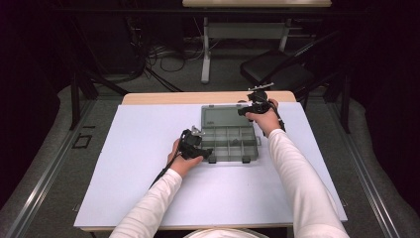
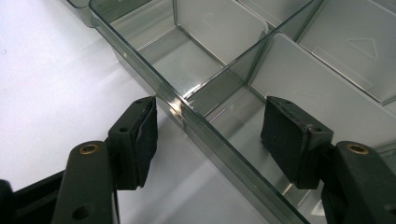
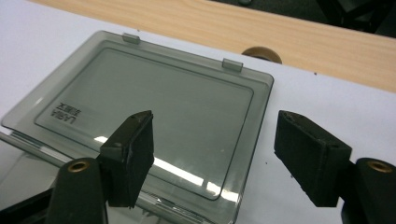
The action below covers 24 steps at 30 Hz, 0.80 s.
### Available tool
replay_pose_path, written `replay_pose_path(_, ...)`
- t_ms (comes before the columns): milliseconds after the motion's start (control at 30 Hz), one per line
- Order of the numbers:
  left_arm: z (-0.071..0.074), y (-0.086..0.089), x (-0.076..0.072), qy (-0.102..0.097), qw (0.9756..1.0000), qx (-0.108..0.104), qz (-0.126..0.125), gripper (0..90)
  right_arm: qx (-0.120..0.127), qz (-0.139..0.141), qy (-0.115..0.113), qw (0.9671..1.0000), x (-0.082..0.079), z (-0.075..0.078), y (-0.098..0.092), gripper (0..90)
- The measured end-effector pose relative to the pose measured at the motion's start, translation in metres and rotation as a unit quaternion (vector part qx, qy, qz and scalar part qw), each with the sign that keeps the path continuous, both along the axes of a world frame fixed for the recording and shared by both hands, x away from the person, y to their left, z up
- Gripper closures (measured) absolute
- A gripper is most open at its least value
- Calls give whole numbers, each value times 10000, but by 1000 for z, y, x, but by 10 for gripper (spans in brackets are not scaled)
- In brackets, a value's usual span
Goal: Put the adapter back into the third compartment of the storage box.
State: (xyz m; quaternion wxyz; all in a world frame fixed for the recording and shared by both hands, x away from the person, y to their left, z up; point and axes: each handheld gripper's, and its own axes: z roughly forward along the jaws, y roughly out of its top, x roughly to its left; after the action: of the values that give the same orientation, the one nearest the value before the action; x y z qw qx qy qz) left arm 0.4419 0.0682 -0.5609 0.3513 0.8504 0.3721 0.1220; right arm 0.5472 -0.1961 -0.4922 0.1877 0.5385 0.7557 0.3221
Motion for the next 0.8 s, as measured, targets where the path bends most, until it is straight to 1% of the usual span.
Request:
replay_pose_path(33, 1, 0, 0, 42, 10000, 3, -33, 362, -5, -38, 78, 10000, 1, -3, 0, 283)
replay_pose_path(100, 1, 0, 0, 44, 10000, 5, -35, 362, -62, -62, 139, 9999, 3, -7, -1, 283)
replay_pose_path(133, 0, 0, 0, 0, 10000, -4, 3, 361, -77, -85, 156, 9998, 4, -9, -1, 284)
replay_pose_path(233, 0, 0, 0, 2, 10000, -3, 1, 360, -26, -148, 308, 9994, 7, -15, -2, 284)
replay_pose_path(300, 0, 0, 0, 1, 10000, -3, 0, 360, -36, -181, 381, 9991, 9, -19, -2, 284)
replay_pose_path(400, 0, 0, 0, 1, 10000, -3, -1, 360, -4, -181, 447, 9988, 10, -24, -2, 283)
replay_pose_path(467, 0, 0, 0, 43, 10000, 2, -37, 360, -15, -176, 503, 9986, 10, -27, -1, 283)
replay_pose_path(500, 0, 0, 0, -5, 10000, -11, 0, 359, 3, -173, 535, 9984, 10, -29, 0, 283)
replay_pose_path(533, 0, 0, 0, -14, 10000, -13, 7, 359, 15, -176, 572, 9982, 10, -30, 0, 283)
replay_pose_path(667, 0, 0, 0, -13, 10000, -13, 6, 359, 85, -155, 627, 9979, 11, -33, 1, 282)
replay_pose_path(700, 0, 0, 0, -11, 10000, -11, 5, 358, 121, -184, 649, 9976, 11, -33, 2, 281)
replay_pose_path(767, 0, 0, 0, -13, 10000, -13, 7, 358, 179, -219, 598, 9978, 10, -35, 1, 281)
replay_pose_path(800, 0, 0, 0, -13, 10000, -12, 5, 358, 223, -277, 649, 9973, 10, -35, 1, 279)
